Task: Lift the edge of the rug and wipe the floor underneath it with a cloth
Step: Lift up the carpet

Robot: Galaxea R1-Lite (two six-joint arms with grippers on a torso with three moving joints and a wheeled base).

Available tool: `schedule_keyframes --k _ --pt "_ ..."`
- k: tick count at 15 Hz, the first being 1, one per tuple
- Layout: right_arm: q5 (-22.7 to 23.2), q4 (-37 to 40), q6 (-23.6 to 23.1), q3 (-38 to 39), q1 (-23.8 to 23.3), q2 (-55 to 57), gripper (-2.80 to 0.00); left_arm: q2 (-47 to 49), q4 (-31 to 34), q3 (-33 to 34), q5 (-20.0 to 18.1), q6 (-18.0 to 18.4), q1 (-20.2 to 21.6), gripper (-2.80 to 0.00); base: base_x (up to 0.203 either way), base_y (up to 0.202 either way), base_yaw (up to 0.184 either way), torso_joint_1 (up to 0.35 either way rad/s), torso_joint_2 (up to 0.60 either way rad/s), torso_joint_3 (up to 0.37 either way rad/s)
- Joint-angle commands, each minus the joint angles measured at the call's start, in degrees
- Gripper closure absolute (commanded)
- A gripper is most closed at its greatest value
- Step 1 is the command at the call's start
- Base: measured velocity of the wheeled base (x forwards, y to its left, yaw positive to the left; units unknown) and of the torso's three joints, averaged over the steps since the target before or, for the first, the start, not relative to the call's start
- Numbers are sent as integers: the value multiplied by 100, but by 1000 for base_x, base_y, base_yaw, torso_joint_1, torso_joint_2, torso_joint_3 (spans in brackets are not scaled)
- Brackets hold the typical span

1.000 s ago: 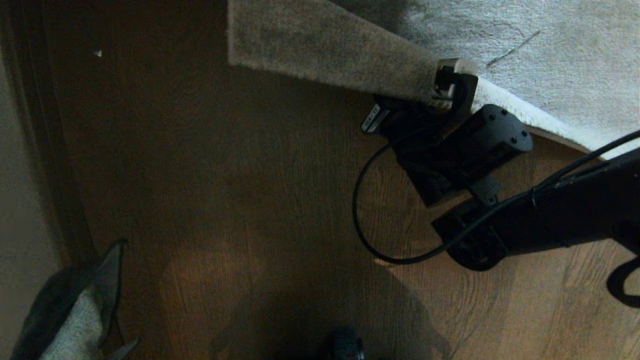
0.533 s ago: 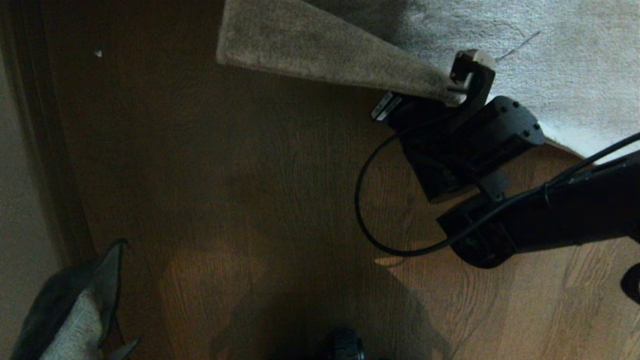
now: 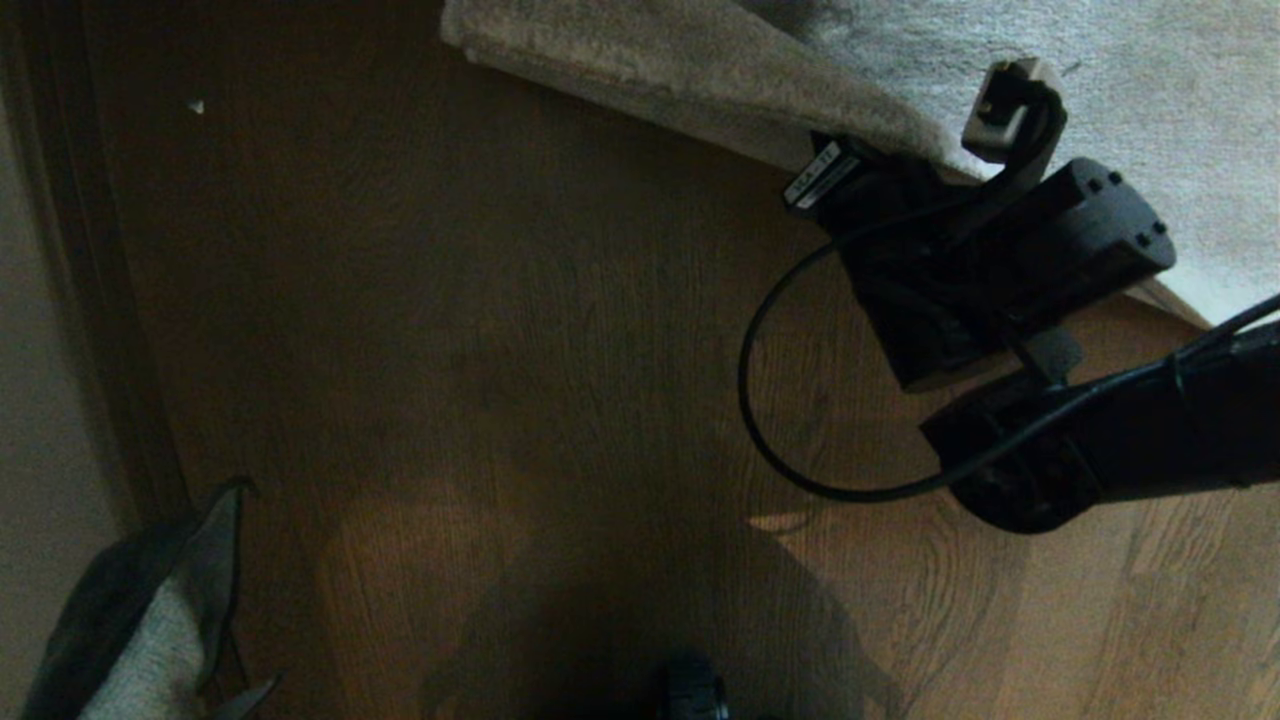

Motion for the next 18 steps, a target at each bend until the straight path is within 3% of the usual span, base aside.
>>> schedule_keyframes --k 1,18 --pt "-10 -63 106 139 -45 -246 0 -2 -4 0 0 0 1 0 0 0 0 0 0 0" --pt "9 -3 174 539 -142 -529 0 -2 -4 0 0 0 1 0 0 0 0 0 0 0"
